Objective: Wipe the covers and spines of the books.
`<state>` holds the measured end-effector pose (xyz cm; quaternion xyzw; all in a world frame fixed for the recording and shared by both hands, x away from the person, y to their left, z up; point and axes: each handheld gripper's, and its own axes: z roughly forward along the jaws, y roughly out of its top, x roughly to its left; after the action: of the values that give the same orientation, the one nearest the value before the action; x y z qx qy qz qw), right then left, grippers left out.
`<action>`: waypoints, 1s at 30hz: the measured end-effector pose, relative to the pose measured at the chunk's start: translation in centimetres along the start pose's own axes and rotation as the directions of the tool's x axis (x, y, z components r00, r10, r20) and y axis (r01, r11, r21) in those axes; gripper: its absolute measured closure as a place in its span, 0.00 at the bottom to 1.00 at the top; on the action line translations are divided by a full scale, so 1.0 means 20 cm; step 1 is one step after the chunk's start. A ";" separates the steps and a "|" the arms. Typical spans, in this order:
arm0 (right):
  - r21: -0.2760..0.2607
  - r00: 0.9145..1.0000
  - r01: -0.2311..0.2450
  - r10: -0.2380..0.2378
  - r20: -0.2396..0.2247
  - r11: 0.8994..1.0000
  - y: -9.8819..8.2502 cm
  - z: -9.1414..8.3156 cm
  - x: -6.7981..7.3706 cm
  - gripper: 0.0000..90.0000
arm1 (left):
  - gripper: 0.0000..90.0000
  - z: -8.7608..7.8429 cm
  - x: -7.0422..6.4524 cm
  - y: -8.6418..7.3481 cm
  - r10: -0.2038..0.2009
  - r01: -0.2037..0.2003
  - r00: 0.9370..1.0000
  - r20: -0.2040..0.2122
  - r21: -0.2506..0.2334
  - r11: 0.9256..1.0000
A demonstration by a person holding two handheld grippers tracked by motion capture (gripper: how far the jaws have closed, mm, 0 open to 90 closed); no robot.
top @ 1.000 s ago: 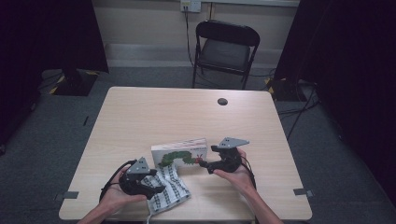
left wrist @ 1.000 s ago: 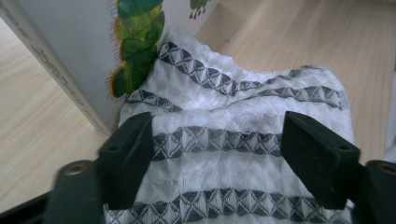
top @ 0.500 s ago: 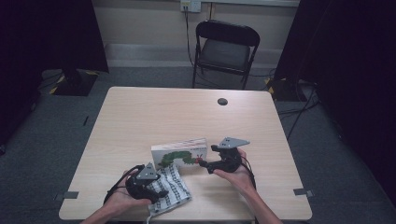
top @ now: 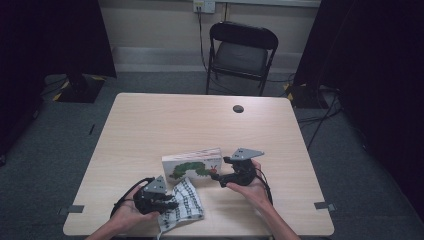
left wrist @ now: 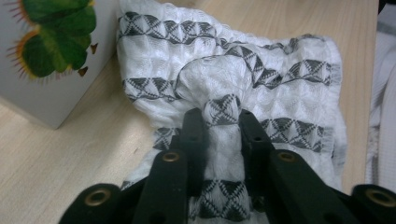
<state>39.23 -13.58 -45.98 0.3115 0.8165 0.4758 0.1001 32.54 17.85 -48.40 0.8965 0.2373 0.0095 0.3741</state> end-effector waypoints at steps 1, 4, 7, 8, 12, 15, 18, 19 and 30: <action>0.001 1.000 0.000 0.000 0.000 1.000 0.00 0.00 0.00 0.19 | 0.85 0.00 0.01 0.00 0.007 -0.007 1.000 0.006 -0.004 1.000; -0.004 1.000 -0.005 0.005 0.000 1.000 0.00 0.00 -0.01 0.20 | 0.87 -0.03 0.02 0.00 0.012 -0.012 1.000 -0.002 0.002 1.000; -0.012 1.000 -0.009 0.010 0.006 1.000 0.00 -0.01 -0.01 0.20 | 0.87 -0.08 0.05 0.00 -0.016 0.015 1.000 -0.007 -0.040 0.999; -0.016 1.000 -0.010 0.010 0.008 1.000 0.00 -0.01 -0.01 0.20 | 0.87 -0.09 0.06 -0.01 -0.018 0.017 1.000 -0.009 -0.040 0.999; -0.019 1.000 -0.015 0.015 0.011 1.000 0.00 -0.02 -0.02 0.20 | 0.87 -0.14 0.08 -0.03 -0.028 0.027 1.000 -0.004 -0.052 0.998; -0.020 1.000 -0.015 0.015 0.011 1.000 0.00 -0.01 -0.02 0.20 | 0.87 -0.18 0.09 -0.04 -0.032 0.031 0.999 -0.009 -0.048 0.998; -0.019 1.000 -0.014 0.014 0.013 1.000 0.00 -0.01 -0.02 0.20 | 0.87 -0.20 0.11 -0.05 -0.046 0.046 0.999 -0.009 -0.042 0.998; -0.017 1.000 -0.013 0.014 0.014 1.000 0.00 -0.01 -0.02 0.20 | 0.87 -0.21 0.12 -0.06 -0.055 0.055 0.998 -0.016 -0.036 0.998; -0.011 0.999 -0.014 0.014 0.030 1.000 0.00 -0.01 -0.02 0.21 | 0.88 -0.32 0.24 -0.13 -0.182 0.174 0.975 -0.124 -0.074 0.982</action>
<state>39.48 -14.06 -45.98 0.3238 0.8101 0.4760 0.1108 34.45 25.74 -46.33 0.8569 0.3400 0.0421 0.3850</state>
